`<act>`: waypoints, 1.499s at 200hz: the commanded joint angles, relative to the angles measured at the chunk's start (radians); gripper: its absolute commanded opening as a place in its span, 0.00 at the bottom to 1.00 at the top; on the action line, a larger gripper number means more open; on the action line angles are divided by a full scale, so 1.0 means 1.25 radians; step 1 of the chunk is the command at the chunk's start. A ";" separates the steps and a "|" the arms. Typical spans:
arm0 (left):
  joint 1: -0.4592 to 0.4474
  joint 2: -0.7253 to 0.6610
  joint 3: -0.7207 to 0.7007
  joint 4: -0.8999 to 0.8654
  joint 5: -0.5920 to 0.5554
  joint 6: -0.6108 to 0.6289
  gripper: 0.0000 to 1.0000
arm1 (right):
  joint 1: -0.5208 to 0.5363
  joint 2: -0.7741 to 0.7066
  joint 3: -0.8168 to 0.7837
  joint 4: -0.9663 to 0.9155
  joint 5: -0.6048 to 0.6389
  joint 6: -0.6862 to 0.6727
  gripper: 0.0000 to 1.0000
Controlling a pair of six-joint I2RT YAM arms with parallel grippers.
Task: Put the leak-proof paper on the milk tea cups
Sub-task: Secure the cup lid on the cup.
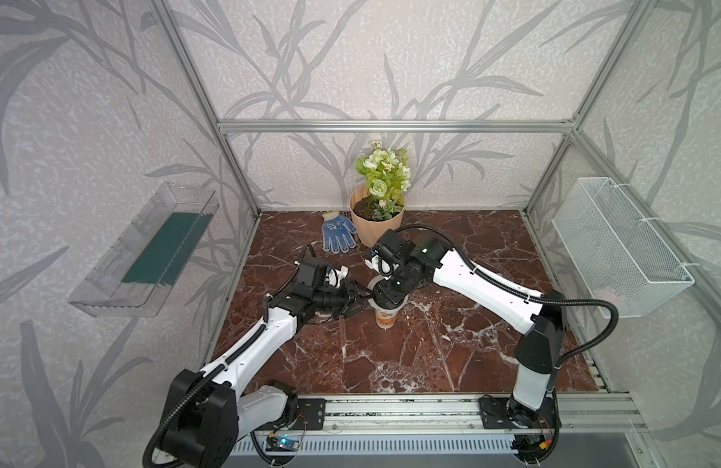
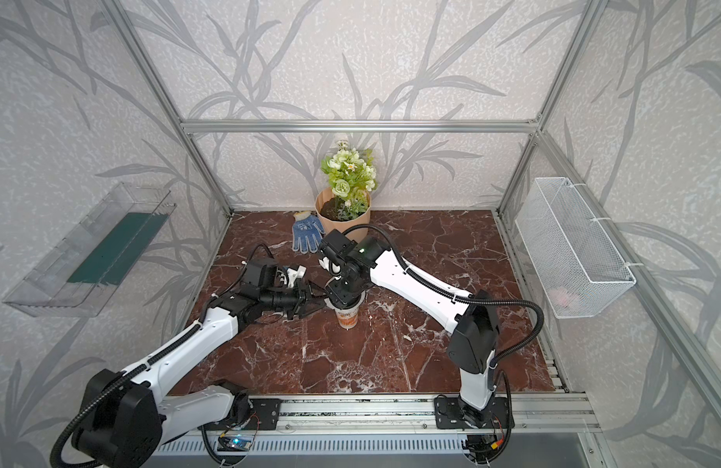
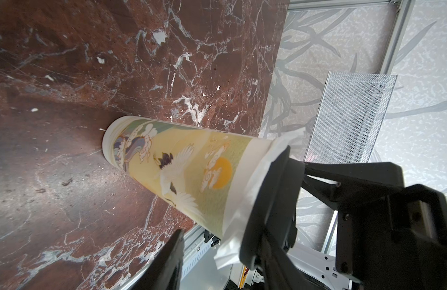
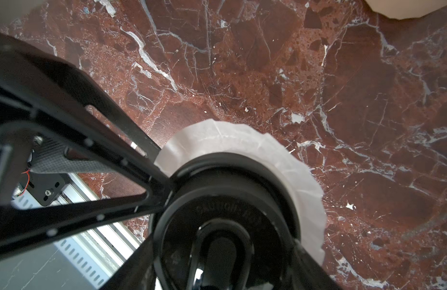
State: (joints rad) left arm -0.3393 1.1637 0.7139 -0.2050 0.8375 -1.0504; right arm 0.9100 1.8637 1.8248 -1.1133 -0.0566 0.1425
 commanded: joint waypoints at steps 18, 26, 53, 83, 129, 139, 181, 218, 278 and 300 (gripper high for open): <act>-0.016 -0.020 0.006 0.054 0.005 -0.030 0.56 | 0.005 0.087 -0.065 -0.096 -0.052 0.011 0.72; -0.016 -0.022 0.005 0.063 0.006 -0.034 0.57 | 0.006 0.088 -0.063 -0.097 -0.052 0.011 0.72; -0.015 -0.027 -0.010 0.109 0.011 -0.060 0.60 | 0.005 0.088 -0.062 -0.098 -0.050 0.011 0.71; -0.014 -0.041 -0.018 0.131 0.007 -0.072 0.64 | 0.006 0.085 -0.060 -0.096 -0.052 0.011 0.72; -0.016 -0.010 -0.031 0.147 0.020 -0.082 0.67 | 0.005 0.085 -0.056 -0.095 -0.054 0.010 0.71; -0.015 -0.005 -0.035 0.136 0.019 -0.079 0.66 | 0.006 0.084 -0.056 -0.095 -0.054 0.011 0.72; -0.016 0.005 -0.031 0.075 0.007 -0.049 0.62 | 0.005 0.085 -0.055 -0.094 -0.057 0.011 0.72; -0.016 0.026 -0.033 0.077 0.011 -0.043 0.62 | 0.006 0.086 -0.055 -0.094 -0.059 0.010 0.72; -0.016 0.039 -0.007 -0.054 -0.012 0.029 0.54 | 0.007 0.072 -0.042 -0.093 -0.057 0.009 0.74; -0.016 0.046 -0.007 -0.061 -0.013 0.032 0.53 | 0.007 0.067 -0.026 -0.094 -0.057 0.010 0.76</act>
State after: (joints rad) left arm -0.3550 1.1893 0.7090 -0.1432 0.8581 -1.0439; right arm 0.9127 1.8656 1.8324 -1.1057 -0.0708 0.1417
